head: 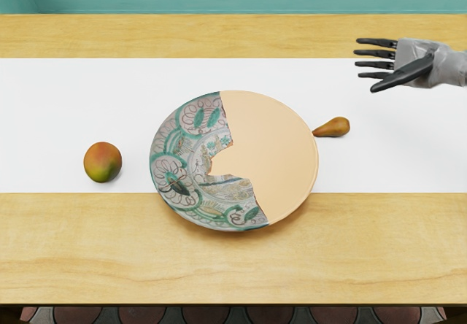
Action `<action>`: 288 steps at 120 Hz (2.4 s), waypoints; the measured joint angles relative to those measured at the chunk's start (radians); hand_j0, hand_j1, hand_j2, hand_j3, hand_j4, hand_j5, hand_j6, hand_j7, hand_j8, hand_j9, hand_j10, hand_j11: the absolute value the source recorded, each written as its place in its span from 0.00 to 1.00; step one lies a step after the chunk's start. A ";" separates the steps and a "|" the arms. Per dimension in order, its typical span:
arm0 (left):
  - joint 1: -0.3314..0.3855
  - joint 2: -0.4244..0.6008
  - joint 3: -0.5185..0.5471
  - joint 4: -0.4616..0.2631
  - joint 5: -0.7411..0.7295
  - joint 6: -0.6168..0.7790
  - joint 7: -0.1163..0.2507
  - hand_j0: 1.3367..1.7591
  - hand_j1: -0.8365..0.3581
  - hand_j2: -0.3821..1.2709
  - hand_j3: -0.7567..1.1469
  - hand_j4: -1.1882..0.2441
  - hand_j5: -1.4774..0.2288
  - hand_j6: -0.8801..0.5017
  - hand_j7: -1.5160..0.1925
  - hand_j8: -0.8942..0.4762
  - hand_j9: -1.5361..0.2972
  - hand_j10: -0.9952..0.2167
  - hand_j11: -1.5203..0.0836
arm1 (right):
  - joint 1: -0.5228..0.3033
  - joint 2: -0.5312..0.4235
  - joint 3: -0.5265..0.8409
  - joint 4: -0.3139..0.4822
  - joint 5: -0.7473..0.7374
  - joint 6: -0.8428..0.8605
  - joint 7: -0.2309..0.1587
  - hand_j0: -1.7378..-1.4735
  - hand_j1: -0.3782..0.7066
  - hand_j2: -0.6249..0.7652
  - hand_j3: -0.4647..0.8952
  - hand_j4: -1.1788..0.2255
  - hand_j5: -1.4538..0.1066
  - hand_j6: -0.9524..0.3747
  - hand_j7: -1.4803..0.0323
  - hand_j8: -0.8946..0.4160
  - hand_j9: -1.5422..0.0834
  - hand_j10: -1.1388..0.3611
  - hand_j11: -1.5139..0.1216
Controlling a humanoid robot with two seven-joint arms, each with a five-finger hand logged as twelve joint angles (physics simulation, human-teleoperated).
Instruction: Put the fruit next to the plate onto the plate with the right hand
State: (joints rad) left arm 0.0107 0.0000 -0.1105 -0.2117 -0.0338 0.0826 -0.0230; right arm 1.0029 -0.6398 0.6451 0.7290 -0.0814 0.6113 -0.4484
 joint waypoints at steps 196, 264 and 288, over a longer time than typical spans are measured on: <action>-0.003 0.000 -0.001 0.000 0.000 -0.001 0.000 0.76 0.99 0.23 0.40 0.83 0.87 0.64 0.89 0.65 0.84 0.82 0.95 | -0.103 0.094 -0.329 0.518 -1.117 -0.772 0.034 0.30 0.51 0.39 0.34 0.53 0.57 0.38 0.60 0.35 0.60 0.47 0.58; -0.003 0.000 0.000 0.000 -0.001 -0.001 0.000 0.76 0.99 0.23 0.40 0.83 0.87 0.64 0.89 0.65 0.84 0.82 0.95 | -0.107 0.145 -0.350 0.469 -1.118 -0.817 0.034 0.30 0.56 0.38 0.34 0.49 0.54 0.35 0.57 0.31 0.57 0.42 0.54; -0.003 0.000 0.000 0.000 -0.001 -0.001 0.000 0.76 0.99 0.23 0.40 0.83 0.87 0.64 0.89 0.65 0.84 0.82 0.95 | -0.118 0.163 -0.350 0.440 -1.120 -0.817 0.036 0.31 0.69 0.39 0.34 0.48 0.53 0.34 0.56 0.40 0.55 0.49 0.52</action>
State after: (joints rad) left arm 0.0077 0.0000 -0.1109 -0.2120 -0.0351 0.0813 -0.0231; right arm 0.8845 -0.4770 0.2954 1.1691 -1.2016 -0.2055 -0.4125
